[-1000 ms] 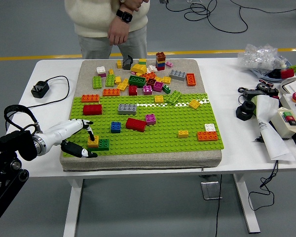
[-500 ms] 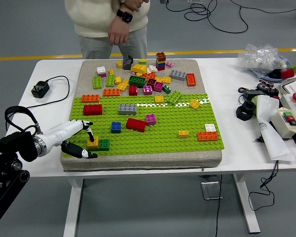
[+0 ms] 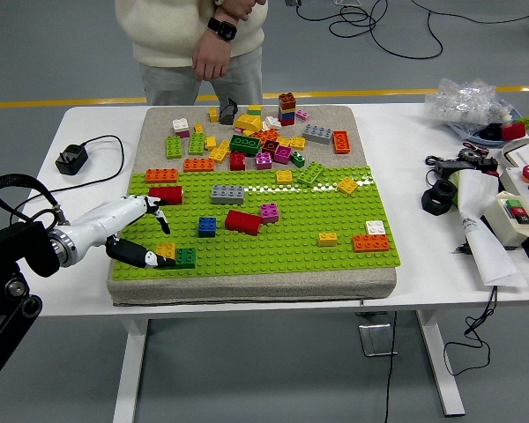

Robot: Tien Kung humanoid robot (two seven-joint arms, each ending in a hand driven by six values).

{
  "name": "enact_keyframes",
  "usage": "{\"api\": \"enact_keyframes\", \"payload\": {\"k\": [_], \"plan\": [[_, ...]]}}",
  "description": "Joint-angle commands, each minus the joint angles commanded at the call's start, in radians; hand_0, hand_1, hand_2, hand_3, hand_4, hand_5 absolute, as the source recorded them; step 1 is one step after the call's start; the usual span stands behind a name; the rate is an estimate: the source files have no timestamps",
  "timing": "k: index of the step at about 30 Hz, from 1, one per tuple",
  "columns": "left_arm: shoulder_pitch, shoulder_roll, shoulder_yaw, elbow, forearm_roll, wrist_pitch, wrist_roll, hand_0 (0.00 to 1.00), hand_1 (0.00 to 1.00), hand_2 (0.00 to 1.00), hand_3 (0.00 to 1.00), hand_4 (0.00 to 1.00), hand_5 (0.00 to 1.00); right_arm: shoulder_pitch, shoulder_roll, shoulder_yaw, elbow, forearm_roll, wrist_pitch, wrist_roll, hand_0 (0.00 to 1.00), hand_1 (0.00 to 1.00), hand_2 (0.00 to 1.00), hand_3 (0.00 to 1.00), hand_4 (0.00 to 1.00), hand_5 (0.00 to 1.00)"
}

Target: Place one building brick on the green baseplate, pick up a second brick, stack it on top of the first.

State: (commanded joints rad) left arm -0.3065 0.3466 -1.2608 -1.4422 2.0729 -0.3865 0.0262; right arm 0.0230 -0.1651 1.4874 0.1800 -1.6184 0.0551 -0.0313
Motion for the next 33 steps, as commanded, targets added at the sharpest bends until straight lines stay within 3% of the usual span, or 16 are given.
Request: {"api": "enact_keyframes", "payload": {"k": [1, 2, 7, 8, 11, 19, 20, 22, 25, 26, 31, 32, 33], "plan": [[-0.001, 0.000, 0.000, -0.001, 0.000, 0.001, 0.000, 0.998, 0.957, 0.906, 0.567, 0.998, 0.416, 0.000, 0.000, 0.000, 0.000, 0.000, 0.000, 0.000, 0.765, 0.703, 0.738, 0.746, 0.998, 0.626], [-0.011, -0.003, 0.003, 0.001, 0.000, 0.011, -0.001, 0.998, 0.897, 0.841, 0.608, 0.998, 0.418, 0.001, 0.000, -0.001, 0.000, 0.000, 0.000, 0.000, 0.765, 0.703, 0.738, 0.746, 0.998, 0.625], [-0.071, -0.023, 0.035, 0.032, 0.019, 0.084, -0.003, 0.998, 0.897, 0.841, 0.608, 0.998, 0.418, 0.002, -0.001, -0.003, 0.000, 0.001, 0.001, -0.001, 0.765, 0.702, 0.737, 0.746, 0.998, 0.625], [-0.077, -0.025, 0.038, 0.036, 0.022, 0.091, -0.003, 0.982, 0.799, 0.751, 0.808, 0.998, 0.297, 0.002, -0.001, -0.003, 0.000, 0.001, 0.001, -0.001, 0.765, 0.702, 0.737, 0.746, 0.998, 0.625], [-0.124, -0.043, 0.059, 0.070, 0.062, 0.114, -0.006, 0.982, 0.799, 0.751, 0.808, 0.998, 0.297, 0.004, -0.002, -0.004, 0.000, 0.000, 0.001, -0.001, 0.765, 0.702, 0.737, 0.746, 0.998, 0.625], [-0.238, -0.089, 0.110, 0.171, 0.178, 0.078, -0.018, 0.969, 0.801, 0.769, 0.851, 0.998, 0.252, 0.011, -0.004, -0.006, 0.000, -0.002, 0.002, 0.000, 0.765, 0.702, 0.737, 0.746, 0.998, 0.625], [-0.249, -0.093, 0.117, 0.181, 0.189, 0.071, -0.021, 0.978, 0.821, 0.809, 0.915, 0.998, 0.246, 0.011, -0.005, -0.006, 0.000, -0.002, 0.002, 0.000, 0.765, 0.702, 0.737, 0.745, 0.998, 0.624], [-0.270, -0.103, 0.131, 0.204, 0.196, 0.061, -0.026, 0.978, 0.821, 0.809, 0.915, 0.998, 0.246, 0.013, -0.005, -0.007, 0.000, -0.002, 0.002, -0.001, 0.765, 0.702, 0.737, 0.745, 0.998, 0.624], [-0.296, -0.118, 0.154, 0.243, 0.196, 0.083, -0.029, 0.978, 0.821, 0.809, 0.915, 0.998, 0.246, 0.015, -0.006, -0.008, 0.000, -0.002, 0.002, -0.001, 0.765, 0.702, 0.737, 0.745, 0.998, 0.624], [-0.298, -0.120, 0.157, 0.248, 0.196, 0.088, -0.029, 0.964, 0.809, 0.756, 0.849, 0.998, 0.093, 0.015, -0.007, -0.008, 0.000, -0.002, 0.002, -0.001, 0.765, 0.703, 0.737, 0.745, 0.998, 0.625], [-0.316, -0.137, 0.169, 0.297, 0.196, 0.143, -0.029, 0.964, 0.809, 0.756, 0.849, 0.998, 0.093, 0.017, -0.008, -0.009, 0.000, -0.002, 0.002, -0.001, 0.765, 0.703, 0.737, 0.745, 0.998, 0.625], [-0.319, -0.140, 0.171, 0.307, 0.196, 0.154, -0.029, 0.903, 0.755, 0.678, 0.795, 0.953, 0.053, 0.018, -0.008, -0.009, 0.000, -0.002, 0.002, -0.001, 0.765, 0.700, 0.737, 0.745, 0.998, 0.625], [-0.321, -0.143, 0.173, 0.319, 0.196, 0.165, -0.029, 0.903, 0.755, 0.678, 0.795, 0.953, 0.053, 0.019, -0.009, -0.009, 0.000, -0.002, 0.002, -0.001, 0.765, 0.700, 0.737, 0.745, 0.998, 0.625]]}}
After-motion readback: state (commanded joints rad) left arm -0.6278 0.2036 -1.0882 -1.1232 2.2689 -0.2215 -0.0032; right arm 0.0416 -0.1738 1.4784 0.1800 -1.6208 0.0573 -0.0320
